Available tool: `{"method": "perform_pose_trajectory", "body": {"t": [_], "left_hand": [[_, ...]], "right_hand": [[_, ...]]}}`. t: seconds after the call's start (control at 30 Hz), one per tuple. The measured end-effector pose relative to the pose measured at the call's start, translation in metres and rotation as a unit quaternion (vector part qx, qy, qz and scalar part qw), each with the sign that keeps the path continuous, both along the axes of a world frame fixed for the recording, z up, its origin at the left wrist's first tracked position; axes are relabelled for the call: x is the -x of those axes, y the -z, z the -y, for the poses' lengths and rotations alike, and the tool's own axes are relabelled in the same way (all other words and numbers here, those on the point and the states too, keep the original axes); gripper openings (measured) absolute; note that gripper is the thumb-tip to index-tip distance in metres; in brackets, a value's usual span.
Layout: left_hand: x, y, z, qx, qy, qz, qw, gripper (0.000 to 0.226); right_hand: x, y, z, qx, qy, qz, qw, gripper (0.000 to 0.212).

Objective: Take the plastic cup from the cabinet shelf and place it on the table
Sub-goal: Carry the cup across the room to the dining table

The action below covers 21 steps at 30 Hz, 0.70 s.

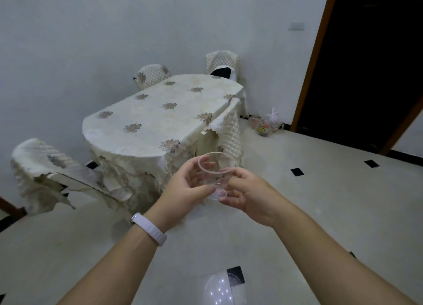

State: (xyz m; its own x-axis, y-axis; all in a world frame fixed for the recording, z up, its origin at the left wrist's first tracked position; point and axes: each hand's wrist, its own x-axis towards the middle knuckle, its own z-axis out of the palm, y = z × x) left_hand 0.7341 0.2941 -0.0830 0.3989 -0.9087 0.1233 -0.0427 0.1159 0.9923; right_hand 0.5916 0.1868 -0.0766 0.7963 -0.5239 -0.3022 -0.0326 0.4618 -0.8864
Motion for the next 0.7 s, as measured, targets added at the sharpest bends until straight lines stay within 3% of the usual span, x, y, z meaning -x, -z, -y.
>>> {"method": "perform_pose_trajectory", "body": {"t": [0.7], "left_hand": [[-0.064,0.013,0.341,0.003,0.064,-0.021,0.998,0.063]], "right_hand": [[-0.049,0.003,0.319,0.02,0.084,-0.033,0.996,0.031]]}}
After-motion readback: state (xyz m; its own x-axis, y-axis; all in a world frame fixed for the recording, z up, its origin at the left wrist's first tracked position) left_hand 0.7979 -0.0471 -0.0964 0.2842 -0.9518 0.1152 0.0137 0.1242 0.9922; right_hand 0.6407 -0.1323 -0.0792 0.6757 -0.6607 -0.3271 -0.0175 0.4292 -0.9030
